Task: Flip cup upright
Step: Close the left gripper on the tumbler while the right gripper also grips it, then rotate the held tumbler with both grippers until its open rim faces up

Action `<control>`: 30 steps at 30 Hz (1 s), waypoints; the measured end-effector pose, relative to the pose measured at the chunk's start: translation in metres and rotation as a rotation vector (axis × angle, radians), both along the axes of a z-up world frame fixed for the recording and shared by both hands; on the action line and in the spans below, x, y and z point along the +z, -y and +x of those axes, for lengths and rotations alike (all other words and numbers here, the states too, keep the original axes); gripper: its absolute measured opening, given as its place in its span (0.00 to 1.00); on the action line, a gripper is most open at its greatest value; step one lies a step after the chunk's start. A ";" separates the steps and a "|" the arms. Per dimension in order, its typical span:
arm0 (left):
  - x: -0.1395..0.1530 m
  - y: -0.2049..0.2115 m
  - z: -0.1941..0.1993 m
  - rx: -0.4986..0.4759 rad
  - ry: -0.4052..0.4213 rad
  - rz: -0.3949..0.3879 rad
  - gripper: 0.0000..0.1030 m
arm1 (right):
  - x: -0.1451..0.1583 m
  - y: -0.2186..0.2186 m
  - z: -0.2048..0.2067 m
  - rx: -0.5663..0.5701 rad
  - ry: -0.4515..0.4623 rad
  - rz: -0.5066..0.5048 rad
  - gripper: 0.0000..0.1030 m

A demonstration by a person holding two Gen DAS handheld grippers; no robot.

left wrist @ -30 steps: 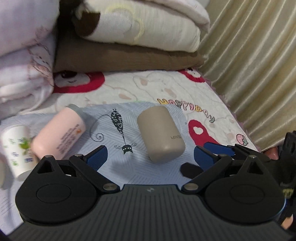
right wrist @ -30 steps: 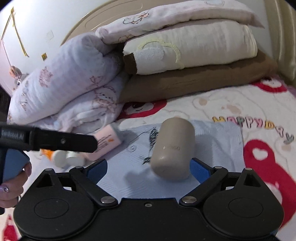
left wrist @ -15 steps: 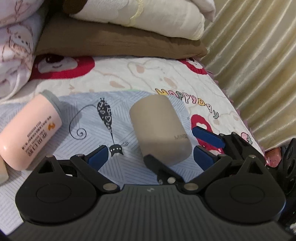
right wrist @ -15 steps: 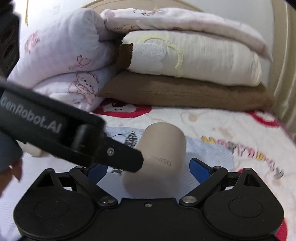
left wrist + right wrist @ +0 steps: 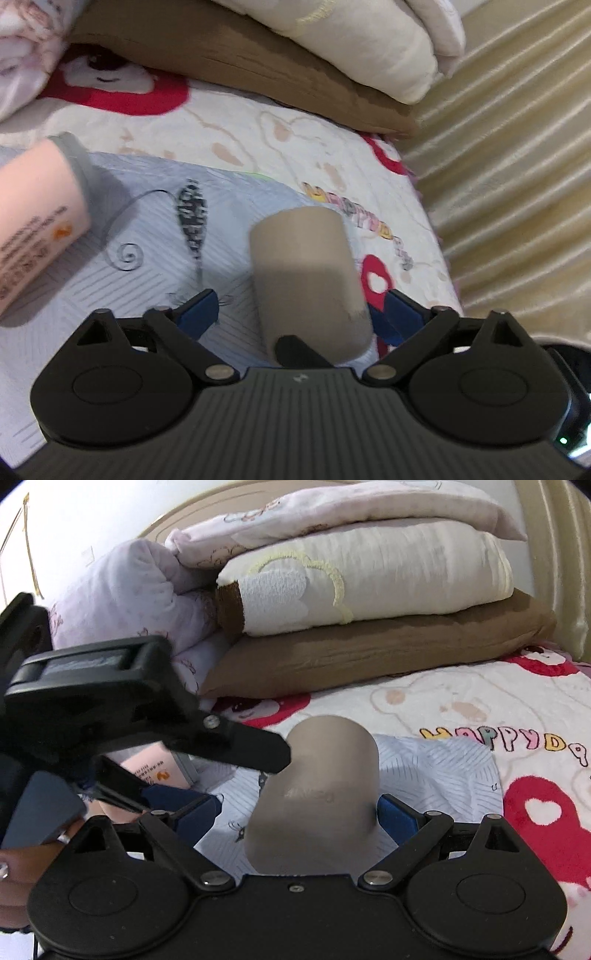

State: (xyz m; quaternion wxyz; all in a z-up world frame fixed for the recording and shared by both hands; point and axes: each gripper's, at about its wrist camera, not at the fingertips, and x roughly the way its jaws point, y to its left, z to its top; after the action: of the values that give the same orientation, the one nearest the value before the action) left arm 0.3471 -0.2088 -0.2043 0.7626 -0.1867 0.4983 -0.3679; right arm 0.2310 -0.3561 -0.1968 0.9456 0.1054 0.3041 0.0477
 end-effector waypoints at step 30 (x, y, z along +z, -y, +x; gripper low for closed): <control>0.027 -0.057 -0.073 -0.017 -0.117 0.245 0.65 | 0.014 -0.044 -0.053 0.124 -0.216 0.246 0.81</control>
State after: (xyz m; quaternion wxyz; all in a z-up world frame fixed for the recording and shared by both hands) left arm 0.2746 -0.1515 -0.1777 0.7462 -0.1092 0.5847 -0.2990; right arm 0.1783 -0.3116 -0.1823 0.8828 0.2057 0.4015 0.1311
